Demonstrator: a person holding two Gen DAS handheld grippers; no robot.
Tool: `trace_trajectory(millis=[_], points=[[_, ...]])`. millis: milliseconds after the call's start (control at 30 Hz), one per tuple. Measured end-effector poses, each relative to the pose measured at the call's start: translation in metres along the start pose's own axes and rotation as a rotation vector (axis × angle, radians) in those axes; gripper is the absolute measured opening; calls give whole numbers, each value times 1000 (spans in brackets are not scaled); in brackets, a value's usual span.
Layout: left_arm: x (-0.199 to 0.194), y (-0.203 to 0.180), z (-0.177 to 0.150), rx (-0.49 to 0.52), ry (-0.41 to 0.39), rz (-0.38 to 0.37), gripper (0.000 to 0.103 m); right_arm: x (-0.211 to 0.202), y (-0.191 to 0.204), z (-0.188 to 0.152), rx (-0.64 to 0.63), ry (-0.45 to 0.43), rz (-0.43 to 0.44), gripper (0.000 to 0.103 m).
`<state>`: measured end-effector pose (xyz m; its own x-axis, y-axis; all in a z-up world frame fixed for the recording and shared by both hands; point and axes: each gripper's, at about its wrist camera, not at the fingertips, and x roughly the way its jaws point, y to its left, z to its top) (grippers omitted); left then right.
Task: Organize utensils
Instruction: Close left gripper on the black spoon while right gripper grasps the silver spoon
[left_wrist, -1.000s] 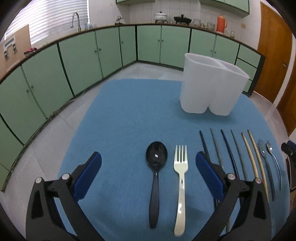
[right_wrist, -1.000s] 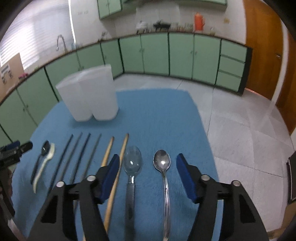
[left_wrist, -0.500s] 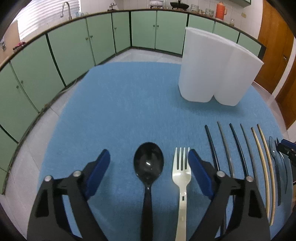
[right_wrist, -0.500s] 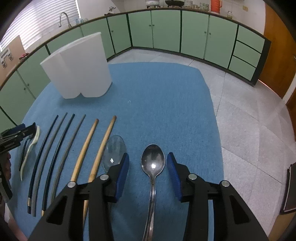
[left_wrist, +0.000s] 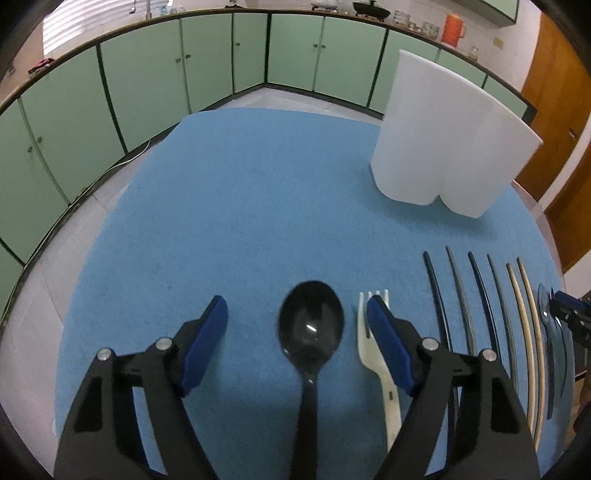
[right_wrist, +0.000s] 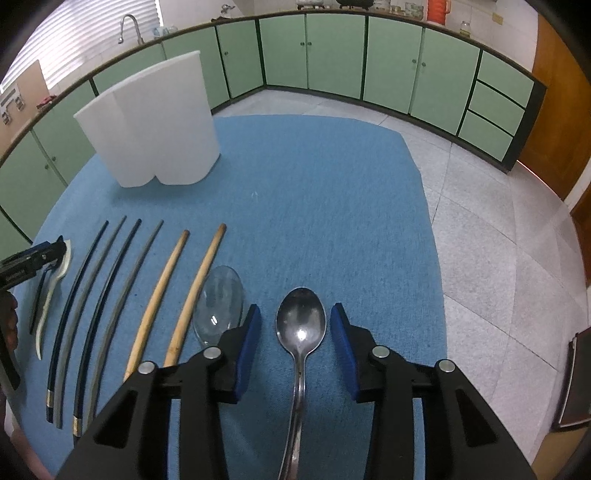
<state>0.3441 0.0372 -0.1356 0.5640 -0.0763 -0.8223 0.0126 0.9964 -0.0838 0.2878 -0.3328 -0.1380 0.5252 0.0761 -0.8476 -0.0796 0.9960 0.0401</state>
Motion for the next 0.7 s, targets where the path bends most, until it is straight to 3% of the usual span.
trace_trajectory(millis=[200, 333, 400, 567, 700], points=[[4, 10, 5, -9, 0, 9, 71, 4, 1, 1, 2, 11, -2, 39], [4, 7, 7, -6, -11, -8, 53, 5, 3, 2, 3, 15, -6, 35], [3, 7, 8, -18, -12, -47, 33, 5, 4, 3, -3, 19, -8, 28], [-7, 6, 7, -29, -51, -97, 33, 0, 5, 0, 0, 6, -9, 28], [-32, -1, 3, -14, -143, -109, 33, -28, 1, 0, 36, -81, 35, 28]])
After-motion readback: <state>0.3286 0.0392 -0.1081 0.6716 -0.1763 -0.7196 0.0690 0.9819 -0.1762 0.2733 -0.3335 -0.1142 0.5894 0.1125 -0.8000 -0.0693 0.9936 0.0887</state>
